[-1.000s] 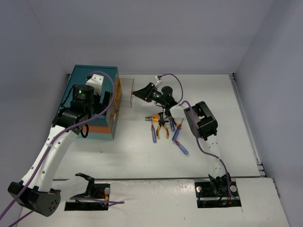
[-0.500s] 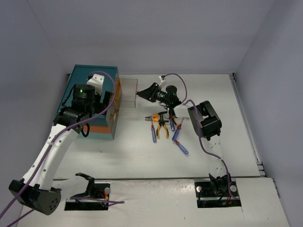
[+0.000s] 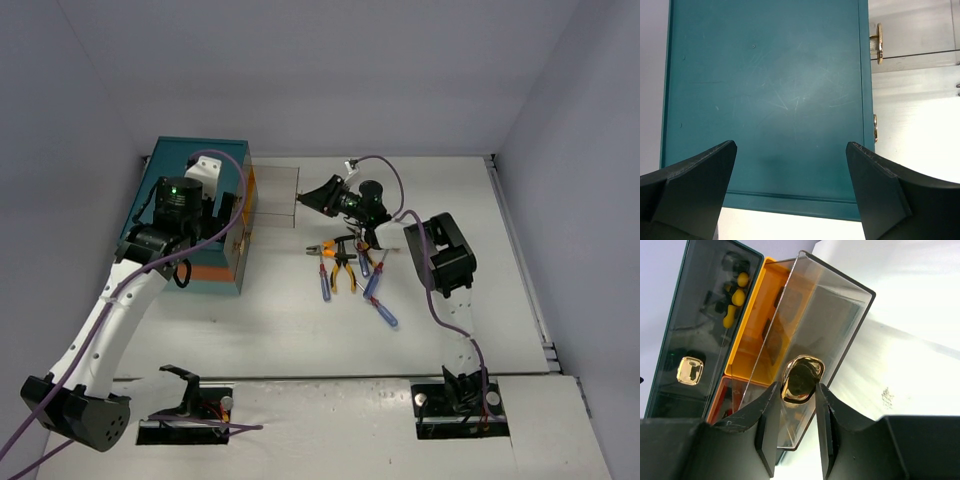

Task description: Sort the tools into containers

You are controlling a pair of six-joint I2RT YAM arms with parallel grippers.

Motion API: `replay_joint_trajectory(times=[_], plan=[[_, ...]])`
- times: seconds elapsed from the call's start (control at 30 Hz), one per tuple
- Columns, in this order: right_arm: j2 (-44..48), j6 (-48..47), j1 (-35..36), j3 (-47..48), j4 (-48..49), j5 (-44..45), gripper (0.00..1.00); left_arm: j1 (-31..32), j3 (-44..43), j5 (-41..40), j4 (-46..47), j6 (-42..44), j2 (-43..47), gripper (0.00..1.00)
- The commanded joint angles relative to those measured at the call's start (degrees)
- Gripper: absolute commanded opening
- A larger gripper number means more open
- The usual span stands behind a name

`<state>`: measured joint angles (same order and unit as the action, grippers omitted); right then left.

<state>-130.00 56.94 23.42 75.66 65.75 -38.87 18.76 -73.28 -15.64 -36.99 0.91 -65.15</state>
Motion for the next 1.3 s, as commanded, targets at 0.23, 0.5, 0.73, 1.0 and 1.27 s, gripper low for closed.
replay_joint_trajectory(times=[0.23,0.5,0.73,1.0,1.27], plan=[[7.5,-5.2,-2.7,-0.8,0.6,1.2,0.34,0.3,-2.6,-0.6,3.3,-0.3,0.1,0.89],[14.7,-16.8,-4.5,-2.3,-18.2,7.5,0.63,0.3,-3.5,0.4,3.0,-0.3,1.6,0.89],[28.2,-31.3,-4.7,-4.5,-48.8,29.4,0.63,0.4,-4.7,1.2,2.4,-0.3,3.5,0.89],[37.7,-30.3,-1.0,-12.1,-69.5,47.8,0.63,0.3,-5.5,2.6,0.1,-2.3,5.9,0.89],[41.3,-19.7,7.3,-23.3,-73.3,50.4,0.60,0.9,-4.0,2.7,-1.2,-2.2,7.2,0.89]])
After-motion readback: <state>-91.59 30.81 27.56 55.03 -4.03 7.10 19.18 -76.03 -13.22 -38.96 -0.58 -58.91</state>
